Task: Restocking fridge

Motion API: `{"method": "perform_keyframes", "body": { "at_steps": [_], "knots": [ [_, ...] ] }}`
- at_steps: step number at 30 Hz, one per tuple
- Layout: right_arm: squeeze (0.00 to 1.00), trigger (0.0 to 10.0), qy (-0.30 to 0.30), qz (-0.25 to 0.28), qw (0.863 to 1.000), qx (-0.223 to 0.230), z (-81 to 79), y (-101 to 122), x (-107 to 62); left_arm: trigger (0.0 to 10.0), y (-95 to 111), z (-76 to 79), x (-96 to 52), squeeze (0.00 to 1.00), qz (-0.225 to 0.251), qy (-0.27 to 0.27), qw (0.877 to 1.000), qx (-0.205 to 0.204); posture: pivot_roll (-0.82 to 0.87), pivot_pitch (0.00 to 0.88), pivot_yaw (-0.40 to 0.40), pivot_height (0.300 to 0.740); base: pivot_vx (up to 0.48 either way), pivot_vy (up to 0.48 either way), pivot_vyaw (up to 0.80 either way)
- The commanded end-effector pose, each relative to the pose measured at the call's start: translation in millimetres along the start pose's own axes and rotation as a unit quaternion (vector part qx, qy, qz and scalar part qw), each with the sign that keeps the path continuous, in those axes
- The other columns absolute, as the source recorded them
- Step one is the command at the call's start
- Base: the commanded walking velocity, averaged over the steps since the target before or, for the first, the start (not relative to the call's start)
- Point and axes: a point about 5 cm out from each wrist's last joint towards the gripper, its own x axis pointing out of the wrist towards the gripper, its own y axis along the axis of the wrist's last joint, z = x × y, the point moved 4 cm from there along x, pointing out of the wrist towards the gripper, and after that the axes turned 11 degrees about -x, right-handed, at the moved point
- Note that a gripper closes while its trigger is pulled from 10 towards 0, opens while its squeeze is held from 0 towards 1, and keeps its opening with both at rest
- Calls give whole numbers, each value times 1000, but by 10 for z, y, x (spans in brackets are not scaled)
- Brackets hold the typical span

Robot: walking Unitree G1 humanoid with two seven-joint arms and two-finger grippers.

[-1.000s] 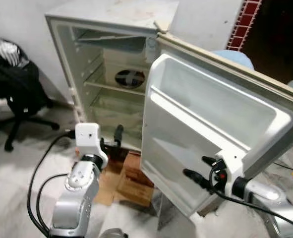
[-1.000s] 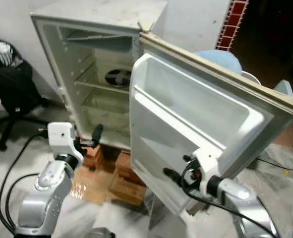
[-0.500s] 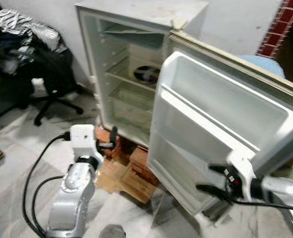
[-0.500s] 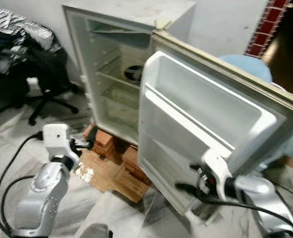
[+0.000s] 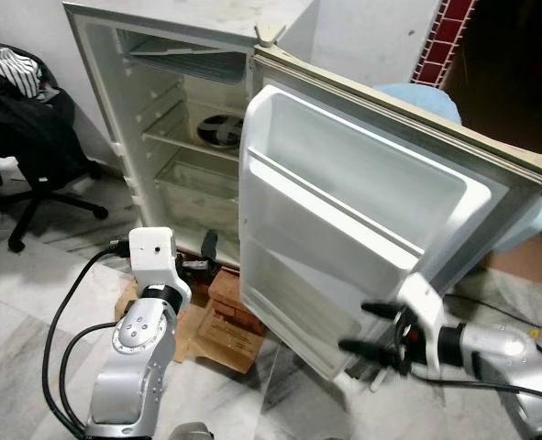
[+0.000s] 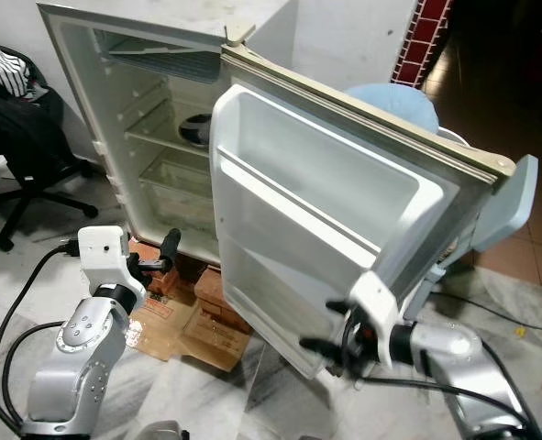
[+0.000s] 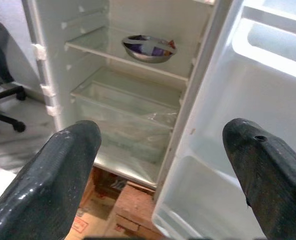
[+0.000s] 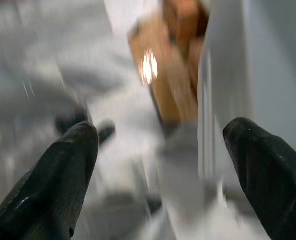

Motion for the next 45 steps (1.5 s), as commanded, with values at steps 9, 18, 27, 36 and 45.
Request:
{"method": "perform_keyframes", "body": {
  "at_steps": [9, 18, 27, 36, 45],
  "knots": [
    [0, 10000, -134, -203, 968, -53, 539, -714, -395, 10000, 12, 15, 43, 0, -1, -7, 1000, 20, 22, 0, -22, 740, 0, -148, 0],
    [0, 10000, -425, -146, 893, 12, 1363, -402, -570, 10000, -6, 7, 44, 0, -6, -3, 1000, 22, 32, 0, -20, 740, 0, -480, 0],
    [0, 10000, -490, 52, 864, 104, 1612, 336, -372, 10000, -12, 4, 43, 0, -8, -1, 1000, 24, 38, 0, -19, 740, 0, -480, 0],
    [0, 10000, -464, 163, 857, 151, 1506, 732, -111, 10000, 33, -145, 21, 0, 11, 62, 998, 16, 50, 0, -32, 740, 0, -213, 0],
    [0, 10000, -453, 199, 858, 139, 1434, 915, -4, 10000, -1, -386, -27, 0, -1, 139, 990, -14, 47, 0, -24, 740, 0, 0, 175]
  ]
}}
